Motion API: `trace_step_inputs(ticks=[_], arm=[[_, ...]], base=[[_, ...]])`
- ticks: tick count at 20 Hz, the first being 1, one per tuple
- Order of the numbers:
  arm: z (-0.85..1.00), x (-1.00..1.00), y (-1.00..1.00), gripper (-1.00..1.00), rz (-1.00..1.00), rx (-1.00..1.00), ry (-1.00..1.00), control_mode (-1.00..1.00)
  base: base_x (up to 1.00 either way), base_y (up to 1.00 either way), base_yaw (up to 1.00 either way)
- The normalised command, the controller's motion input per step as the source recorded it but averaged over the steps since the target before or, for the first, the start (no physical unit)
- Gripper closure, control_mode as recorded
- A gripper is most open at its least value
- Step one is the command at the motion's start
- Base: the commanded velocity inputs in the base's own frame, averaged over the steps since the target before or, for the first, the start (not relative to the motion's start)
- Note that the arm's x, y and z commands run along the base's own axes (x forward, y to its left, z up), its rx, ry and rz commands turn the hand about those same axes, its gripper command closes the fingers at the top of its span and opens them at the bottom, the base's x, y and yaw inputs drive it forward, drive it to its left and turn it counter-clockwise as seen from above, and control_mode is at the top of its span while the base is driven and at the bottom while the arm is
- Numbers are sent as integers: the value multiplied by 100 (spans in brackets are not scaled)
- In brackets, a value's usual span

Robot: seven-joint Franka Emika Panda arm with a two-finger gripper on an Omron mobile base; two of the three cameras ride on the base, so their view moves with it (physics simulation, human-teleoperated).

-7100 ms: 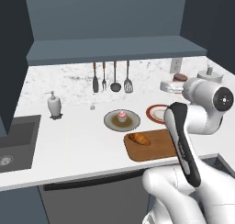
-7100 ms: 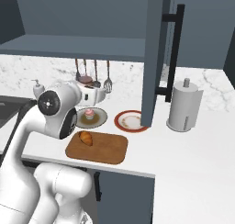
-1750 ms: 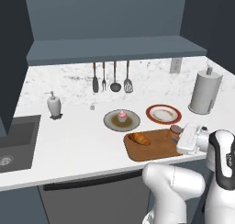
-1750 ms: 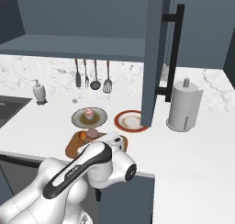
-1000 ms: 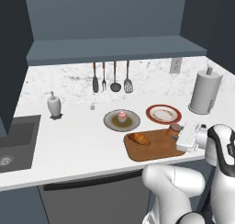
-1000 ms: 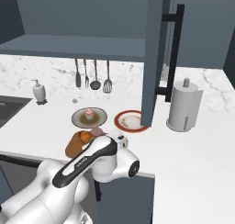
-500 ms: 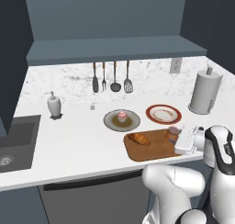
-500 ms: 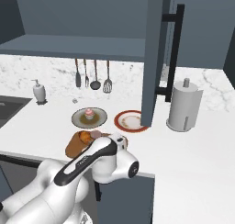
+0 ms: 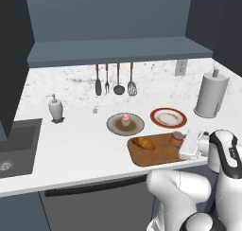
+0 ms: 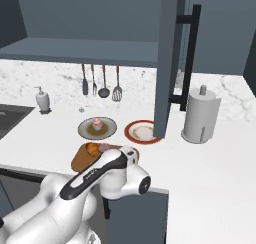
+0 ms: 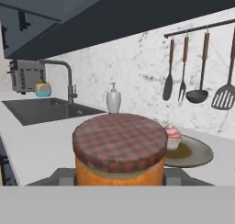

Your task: From the different types of pastries on the counter, select a croissant and place it on the cutting board. Then retrieve a jar of jam from the cabinet and place it alongside the croissant on the cutting board.

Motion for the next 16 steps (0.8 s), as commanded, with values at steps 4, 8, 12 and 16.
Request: trace_step_inputs(ticks=[4, 8, 12, 16], arm=[[-1, 23, 2, 100, 0, -1, 4, -100], [-15, 3, 4, 100, 0, -2, 2, -100], [-23, 0, 5, 100, 0, -2, 5, -100], [-11, 0, 0, 100, 0, -1, 0, -100]], base=[[0, 0, 0], [0, 0, 0], [0, 0, 0], [0, 0, 0]])
